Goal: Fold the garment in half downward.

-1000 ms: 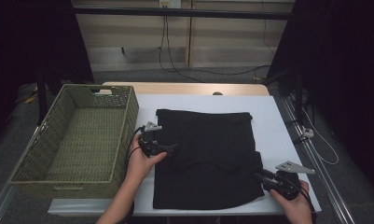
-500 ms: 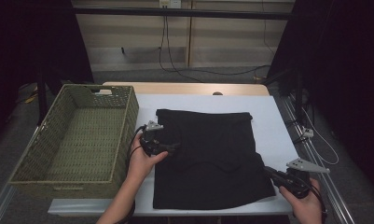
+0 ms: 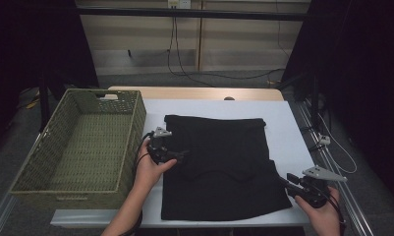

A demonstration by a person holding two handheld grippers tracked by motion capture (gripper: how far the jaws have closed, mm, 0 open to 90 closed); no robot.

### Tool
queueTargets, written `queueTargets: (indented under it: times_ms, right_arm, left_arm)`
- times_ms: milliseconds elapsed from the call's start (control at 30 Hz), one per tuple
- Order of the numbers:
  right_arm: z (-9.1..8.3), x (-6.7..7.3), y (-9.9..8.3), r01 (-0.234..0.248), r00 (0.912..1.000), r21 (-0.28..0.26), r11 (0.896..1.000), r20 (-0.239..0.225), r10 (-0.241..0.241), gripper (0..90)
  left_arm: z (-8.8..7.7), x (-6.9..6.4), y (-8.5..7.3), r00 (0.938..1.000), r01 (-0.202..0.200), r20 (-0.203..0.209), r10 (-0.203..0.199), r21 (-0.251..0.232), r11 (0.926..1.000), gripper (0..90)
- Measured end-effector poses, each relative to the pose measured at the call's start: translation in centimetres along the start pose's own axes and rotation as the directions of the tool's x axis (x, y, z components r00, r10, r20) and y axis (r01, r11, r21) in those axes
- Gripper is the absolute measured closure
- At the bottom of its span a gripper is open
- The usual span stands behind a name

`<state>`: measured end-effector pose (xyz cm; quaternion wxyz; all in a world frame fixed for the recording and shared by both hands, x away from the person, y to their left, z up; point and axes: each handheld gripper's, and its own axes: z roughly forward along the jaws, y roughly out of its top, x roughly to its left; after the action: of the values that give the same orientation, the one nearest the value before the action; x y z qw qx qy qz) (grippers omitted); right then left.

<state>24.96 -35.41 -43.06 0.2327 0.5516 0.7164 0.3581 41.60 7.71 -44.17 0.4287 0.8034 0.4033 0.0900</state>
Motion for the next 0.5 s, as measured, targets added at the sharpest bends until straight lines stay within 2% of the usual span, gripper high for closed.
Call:
queueTargets:
  times_ms: [100,200,267,300,400,433,500]
  right_arm:
    - [0.8,0.0,0.2,-0.012,0.9999,-0.004,1.0,-0.01,0.012,63.2]
    - [2.1,0.3,0.2,-0.01,0.9998,0.039,0.999,-0.018,0.011,62.6]
    - [2.5,0.3,0.1,-0.004,0.9999,0.057,0.998,-0.01,0.005,62.7]
    - [2.9,0.3,-0.1,0.0,0.9999,0.078,0.997,0.01,0.0,59.7]
    - [2.6,0.0,-0.3,-0.004,0.9989,0.067,0.998,0.047,0.001,59.0]
    - [2.3,-0.2,-0.4,-0.005,0.9994,0.062,0.998,0.034,0.003,59.1]
    - [1.6,-0.3,-0.6,-0.019,0.9995,0.047,0.999,0.025,0.017,58.4]
  left_arm:
    - [0.0,0.0,0.0,1.0,-0.003,-0.002,0.003,0.0,1.0,9.7]
    - [-0.1,0.0,0.0,1.0,0.001,0.001,-0.001,-0.001,1.0,9.7]
    - [-0.1,0.0,0.0,1.0,0.001,0.001,-0.001,0.001,1.0,9.7]
    - [-0.1,0.0,0.0,1.0,0.008,0.004,-0.008,0.0,1.0,9.7]
    - [-0.1,0.0,0.0,0.9999,0.009,0.005,-0.009,-0.001,1.0,9.7]
    - [-0.1,0.0,0.0,1.0,0.0,0.002,0.0,-0.001,1.0,9.7]
    - [-0.1,-0.2,0.0,0.9998,0.02,0.003,-0.02,-0.002,0.9998,9.7]
